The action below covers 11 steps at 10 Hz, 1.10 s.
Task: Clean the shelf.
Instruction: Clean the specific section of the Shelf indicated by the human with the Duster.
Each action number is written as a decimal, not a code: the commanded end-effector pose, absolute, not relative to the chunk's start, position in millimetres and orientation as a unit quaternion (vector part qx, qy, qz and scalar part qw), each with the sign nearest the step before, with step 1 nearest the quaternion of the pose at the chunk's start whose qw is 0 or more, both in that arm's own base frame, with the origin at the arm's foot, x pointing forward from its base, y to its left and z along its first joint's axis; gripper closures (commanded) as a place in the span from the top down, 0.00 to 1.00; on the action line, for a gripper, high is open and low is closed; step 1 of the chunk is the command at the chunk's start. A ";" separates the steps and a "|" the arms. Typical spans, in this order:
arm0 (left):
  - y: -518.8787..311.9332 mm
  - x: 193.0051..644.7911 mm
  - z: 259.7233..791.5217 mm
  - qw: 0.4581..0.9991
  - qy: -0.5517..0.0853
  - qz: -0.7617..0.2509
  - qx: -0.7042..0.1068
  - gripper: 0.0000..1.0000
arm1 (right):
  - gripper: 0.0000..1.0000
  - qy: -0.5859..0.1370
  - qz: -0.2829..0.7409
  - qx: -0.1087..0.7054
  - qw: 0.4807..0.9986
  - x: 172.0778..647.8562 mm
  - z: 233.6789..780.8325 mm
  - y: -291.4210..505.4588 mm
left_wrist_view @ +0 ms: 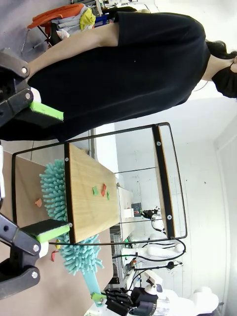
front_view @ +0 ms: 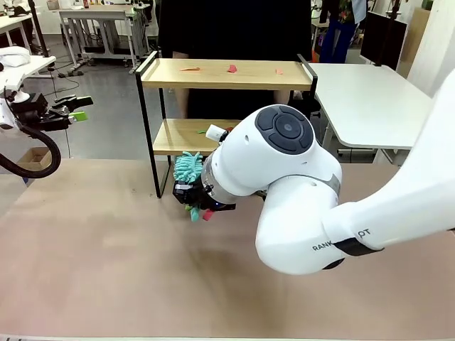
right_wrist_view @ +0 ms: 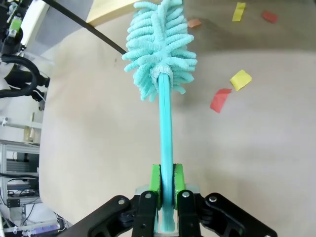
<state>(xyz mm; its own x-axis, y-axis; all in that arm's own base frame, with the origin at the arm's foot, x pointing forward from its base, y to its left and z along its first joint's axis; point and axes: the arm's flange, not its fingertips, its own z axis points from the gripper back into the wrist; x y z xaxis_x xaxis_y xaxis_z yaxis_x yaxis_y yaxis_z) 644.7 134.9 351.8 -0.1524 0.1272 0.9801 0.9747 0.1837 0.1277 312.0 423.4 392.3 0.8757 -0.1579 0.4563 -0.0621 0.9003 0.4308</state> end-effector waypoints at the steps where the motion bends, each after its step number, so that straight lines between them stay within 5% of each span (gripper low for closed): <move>1: 135.6 643.2 354.7 0.466 -0.613 -0.453 -0.448 1.00 | 0.13 -0.259 -0.035 0.224 0.939 345.8 330.3 491.8; 11: 135.6 643.2 354.7 0.466 -0.613 -0.453 -0.448 1.00 | 0.13 -0.232 -0.029 0.198 0.952 375.4 296.4 517.1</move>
<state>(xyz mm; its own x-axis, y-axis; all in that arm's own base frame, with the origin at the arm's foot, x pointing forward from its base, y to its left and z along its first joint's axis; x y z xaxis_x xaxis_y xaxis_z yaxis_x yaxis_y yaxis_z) 644.7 135.0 351.5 -0.1521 0.1273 0.9801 0.9747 0.1838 0.1273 372.8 499.3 303.9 0.9042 -0.1023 0.4146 -0.0603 0.9306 0.3610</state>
